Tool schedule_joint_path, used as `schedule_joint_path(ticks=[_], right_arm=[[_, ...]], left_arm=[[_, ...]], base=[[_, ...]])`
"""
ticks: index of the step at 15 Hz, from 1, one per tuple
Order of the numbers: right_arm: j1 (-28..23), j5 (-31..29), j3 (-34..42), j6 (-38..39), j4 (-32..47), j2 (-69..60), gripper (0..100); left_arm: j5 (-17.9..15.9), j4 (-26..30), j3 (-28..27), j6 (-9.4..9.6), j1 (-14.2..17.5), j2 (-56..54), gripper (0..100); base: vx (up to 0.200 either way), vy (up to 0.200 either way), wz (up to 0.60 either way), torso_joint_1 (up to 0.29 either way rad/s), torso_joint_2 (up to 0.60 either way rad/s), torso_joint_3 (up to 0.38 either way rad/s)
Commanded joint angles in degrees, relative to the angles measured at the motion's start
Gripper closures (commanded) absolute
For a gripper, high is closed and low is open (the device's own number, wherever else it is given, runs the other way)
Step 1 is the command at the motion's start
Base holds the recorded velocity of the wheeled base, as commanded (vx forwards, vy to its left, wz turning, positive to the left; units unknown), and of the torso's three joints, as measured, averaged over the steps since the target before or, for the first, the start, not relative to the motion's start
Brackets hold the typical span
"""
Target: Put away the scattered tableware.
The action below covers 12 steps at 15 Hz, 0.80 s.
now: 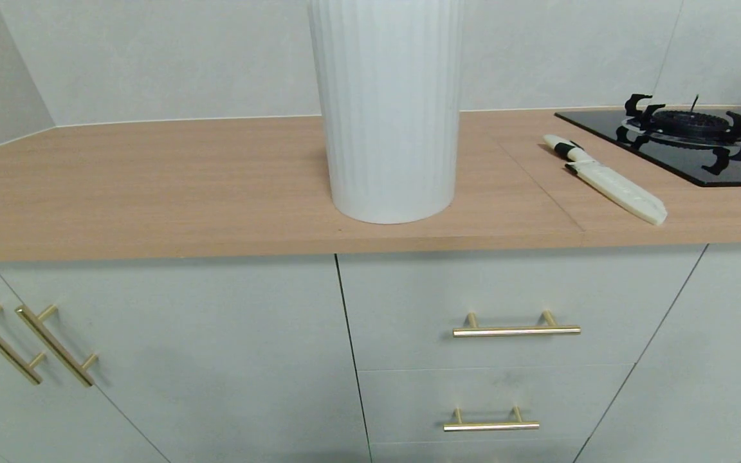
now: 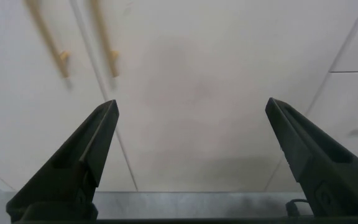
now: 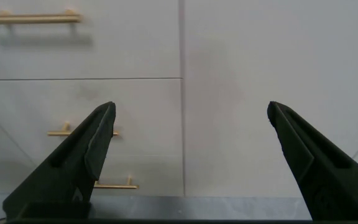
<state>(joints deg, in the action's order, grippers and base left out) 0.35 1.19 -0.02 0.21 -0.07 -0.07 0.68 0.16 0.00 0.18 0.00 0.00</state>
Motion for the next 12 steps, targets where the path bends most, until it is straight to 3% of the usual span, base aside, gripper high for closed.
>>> schedule_joint_path(ticks=[1,12], right_arm=[[0.00,0.04,0.02,-0.03,-0.01,0.07,0],[0.00,0.04,0.02,-0.30,-0.10,0.07,0]], left_arm=[[0.02,0.02,0.00,-0.01,0.00,0.09,0],[0.02,0.02,0.00,-0.01,0.00,0.00,0]], base=[[0.000,0.000,0.00,0.000,0.00,0.000],[0.000,0.000,0.00,0.000,0.00,0.000]])
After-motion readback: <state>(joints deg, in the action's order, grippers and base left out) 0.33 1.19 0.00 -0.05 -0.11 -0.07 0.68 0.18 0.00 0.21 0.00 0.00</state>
